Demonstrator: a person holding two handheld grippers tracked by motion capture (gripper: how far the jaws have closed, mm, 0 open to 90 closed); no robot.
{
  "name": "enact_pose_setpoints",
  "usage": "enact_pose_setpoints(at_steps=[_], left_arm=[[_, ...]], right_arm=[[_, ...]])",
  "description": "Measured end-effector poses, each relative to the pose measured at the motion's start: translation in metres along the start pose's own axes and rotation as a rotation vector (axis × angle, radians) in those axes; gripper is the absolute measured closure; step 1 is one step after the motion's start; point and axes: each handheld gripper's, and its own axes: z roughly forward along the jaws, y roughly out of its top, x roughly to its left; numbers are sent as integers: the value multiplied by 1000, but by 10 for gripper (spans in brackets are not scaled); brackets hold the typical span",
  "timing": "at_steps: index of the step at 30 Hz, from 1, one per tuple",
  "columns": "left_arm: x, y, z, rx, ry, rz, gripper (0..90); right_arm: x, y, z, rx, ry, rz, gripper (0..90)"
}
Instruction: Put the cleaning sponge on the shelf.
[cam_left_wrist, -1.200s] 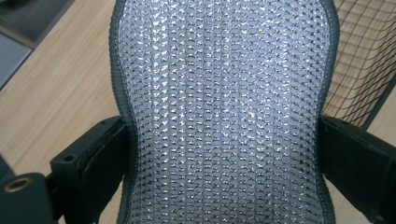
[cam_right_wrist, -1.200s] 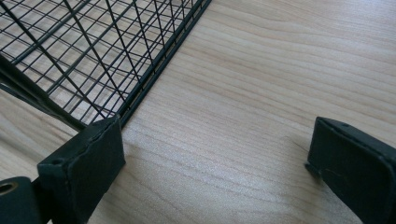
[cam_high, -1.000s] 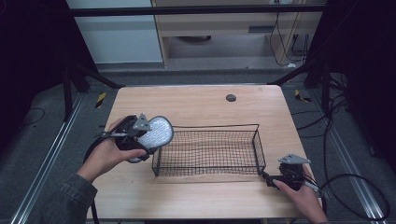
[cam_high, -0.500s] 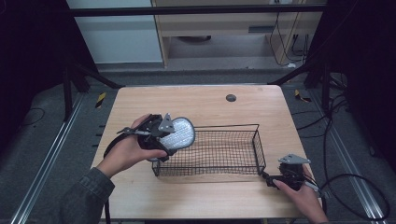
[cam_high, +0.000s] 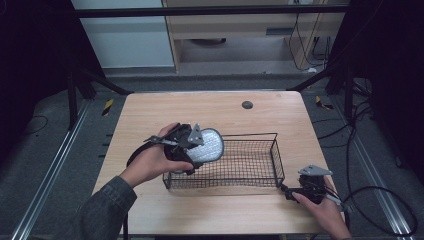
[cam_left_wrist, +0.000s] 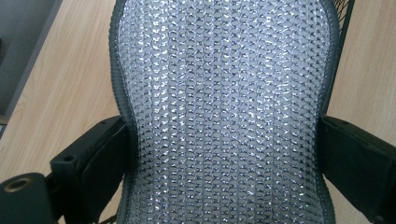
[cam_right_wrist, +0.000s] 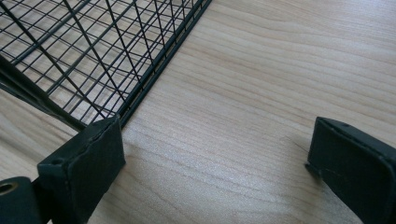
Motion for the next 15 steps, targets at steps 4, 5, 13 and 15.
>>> enact_pose_setpoints(at_steps=[4,5,13,15], left_arm=[[-2,4,3,1,-7,11,48],[-2,4,4,1,-6,12,48],[-3,6,11,24,-15,34,48],[-2,6,14,21,-17,34,48]], right_arm=[[0,0,0,1,0,1,40],[0,0,0,1,0,1,39],[-1,0,0,5,-2,-10,39],[0,0,0,5,-1,-8,39]])
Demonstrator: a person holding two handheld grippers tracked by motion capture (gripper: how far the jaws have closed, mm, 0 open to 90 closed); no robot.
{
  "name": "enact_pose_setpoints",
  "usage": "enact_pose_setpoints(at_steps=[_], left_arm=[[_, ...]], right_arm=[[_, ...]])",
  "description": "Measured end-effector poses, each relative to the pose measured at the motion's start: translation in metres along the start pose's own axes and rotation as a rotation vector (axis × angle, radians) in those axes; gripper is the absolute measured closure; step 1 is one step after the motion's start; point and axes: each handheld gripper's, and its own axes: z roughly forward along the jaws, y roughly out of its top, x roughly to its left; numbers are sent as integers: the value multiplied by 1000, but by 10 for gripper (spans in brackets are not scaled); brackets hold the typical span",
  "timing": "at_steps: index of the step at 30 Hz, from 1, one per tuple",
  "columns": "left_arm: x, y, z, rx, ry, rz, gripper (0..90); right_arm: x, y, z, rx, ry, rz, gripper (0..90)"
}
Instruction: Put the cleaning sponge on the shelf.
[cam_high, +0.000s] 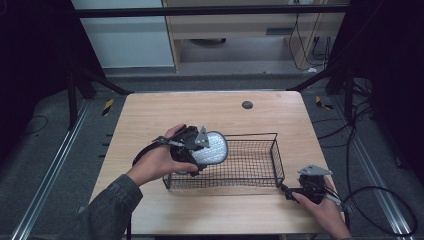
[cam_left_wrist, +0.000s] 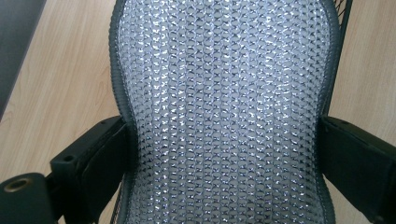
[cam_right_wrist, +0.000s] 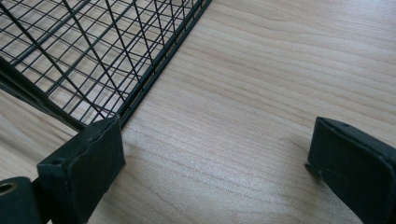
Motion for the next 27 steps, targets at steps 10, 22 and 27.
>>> enact_pose_setpoints(at_steps=[10,22,27], left_arm=[[5,-5,13,38,-21,-6,47],[3,-10,24,59,-42,4,45],[3,-12,26,62,-50,1,44]], right_arm=[[0,0,0,-1,0,-1,39],[0,0,0,-1,0,-1,39],[0,0,0,0,0,-1,39]])
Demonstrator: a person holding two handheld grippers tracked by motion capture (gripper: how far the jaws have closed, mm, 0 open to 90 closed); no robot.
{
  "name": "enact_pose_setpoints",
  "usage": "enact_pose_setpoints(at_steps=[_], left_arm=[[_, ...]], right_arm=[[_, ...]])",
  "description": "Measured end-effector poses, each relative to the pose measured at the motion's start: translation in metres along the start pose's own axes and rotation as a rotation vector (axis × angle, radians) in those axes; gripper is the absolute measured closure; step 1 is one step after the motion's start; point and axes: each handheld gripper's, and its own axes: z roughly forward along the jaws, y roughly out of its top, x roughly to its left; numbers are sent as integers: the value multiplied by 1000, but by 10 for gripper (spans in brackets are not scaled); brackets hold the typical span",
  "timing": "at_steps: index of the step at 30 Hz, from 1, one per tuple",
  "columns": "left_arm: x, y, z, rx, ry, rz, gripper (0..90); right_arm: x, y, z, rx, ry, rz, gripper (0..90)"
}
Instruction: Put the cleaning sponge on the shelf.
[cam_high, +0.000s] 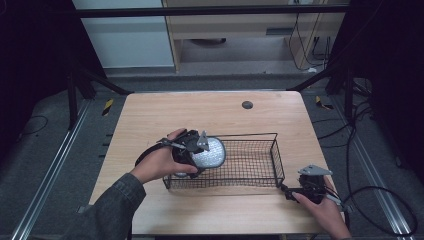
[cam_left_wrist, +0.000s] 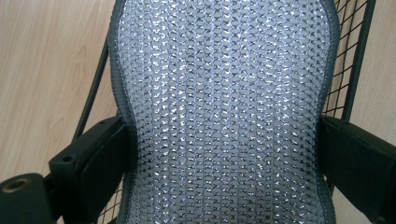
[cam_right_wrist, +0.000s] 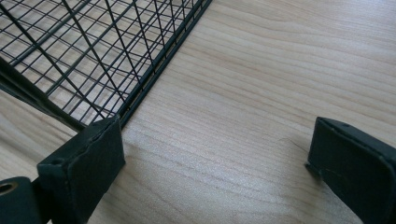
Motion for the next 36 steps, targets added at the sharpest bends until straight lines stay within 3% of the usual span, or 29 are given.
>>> enact_pose_setpoints(at_steps=[7,16,36], left_arm=[[3,-4,3,-8,-19,-38,31],[1,-9,4,1,-37,-48,27],[-1,-3,-3,-22,-25,-61,26]], right_arm=[[0,0,0,0,0,1,39],[0,0,0,-4,1,9,39],[0,0,0,-3,2,9,38]])
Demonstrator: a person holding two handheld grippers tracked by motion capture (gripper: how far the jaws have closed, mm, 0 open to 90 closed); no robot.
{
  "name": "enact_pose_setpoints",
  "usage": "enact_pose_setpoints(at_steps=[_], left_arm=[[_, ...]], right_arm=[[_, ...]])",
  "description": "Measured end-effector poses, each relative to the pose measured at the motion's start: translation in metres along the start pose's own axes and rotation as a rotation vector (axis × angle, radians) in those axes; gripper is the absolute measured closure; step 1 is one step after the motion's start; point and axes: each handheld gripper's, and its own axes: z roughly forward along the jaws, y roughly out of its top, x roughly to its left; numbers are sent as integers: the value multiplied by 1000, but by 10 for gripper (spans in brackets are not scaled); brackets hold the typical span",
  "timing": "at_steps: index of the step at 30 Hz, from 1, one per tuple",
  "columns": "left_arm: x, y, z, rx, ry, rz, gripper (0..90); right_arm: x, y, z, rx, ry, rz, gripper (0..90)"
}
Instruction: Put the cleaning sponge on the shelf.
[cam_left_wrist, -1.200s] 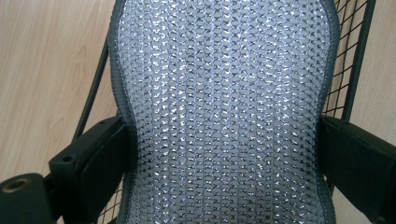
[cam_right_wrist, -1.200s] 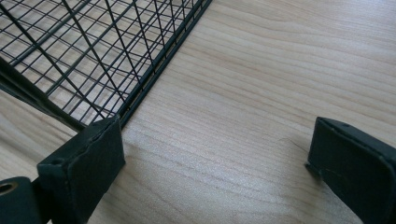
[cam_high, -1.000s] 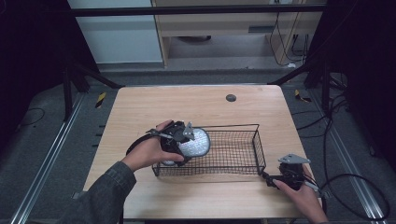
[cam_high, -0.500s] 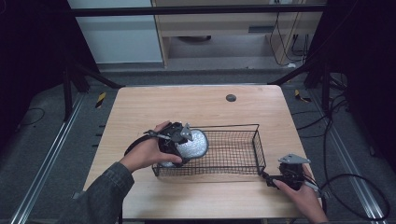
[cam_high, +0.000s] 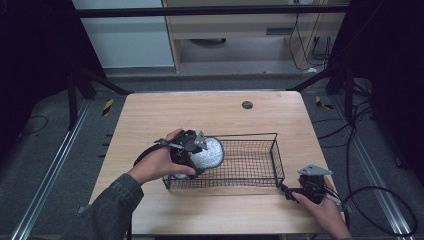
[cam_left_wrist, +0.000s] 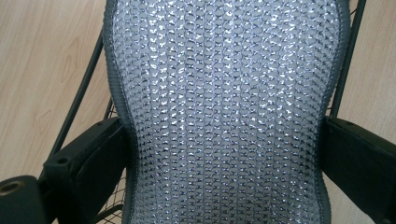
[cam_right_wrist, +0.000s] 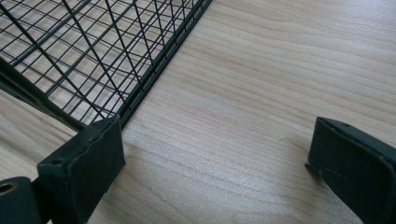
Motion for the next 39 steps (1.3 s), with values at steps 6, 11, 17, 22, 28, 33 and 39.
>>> enact_pose_setpoints(at_steps=[6,11,17,22,28,33,39], left_arm=[[-2,2,-1,8,5,19,26],[-1,4,-1,7,20,19,26],[-4,4,2,69,37,81,26],[-2,4,3,66,46,68,27],[0,1,2,72,40,51,31],[5,-4,0,41,-2,-11,32],[8,-3,-3,23,-12,-25,38]], right_arm=[[0,0,0,0,0,1,38],[-1,0,0,3,-1,-10,38],[-1,0,0,3,-1,-11,38],[-1,0,0,4,0,-11,38],[-1,0,0,4,1,-10,38],[0,0,0,1,2,-3,38],[0,0,0,2,2,-2,38]])
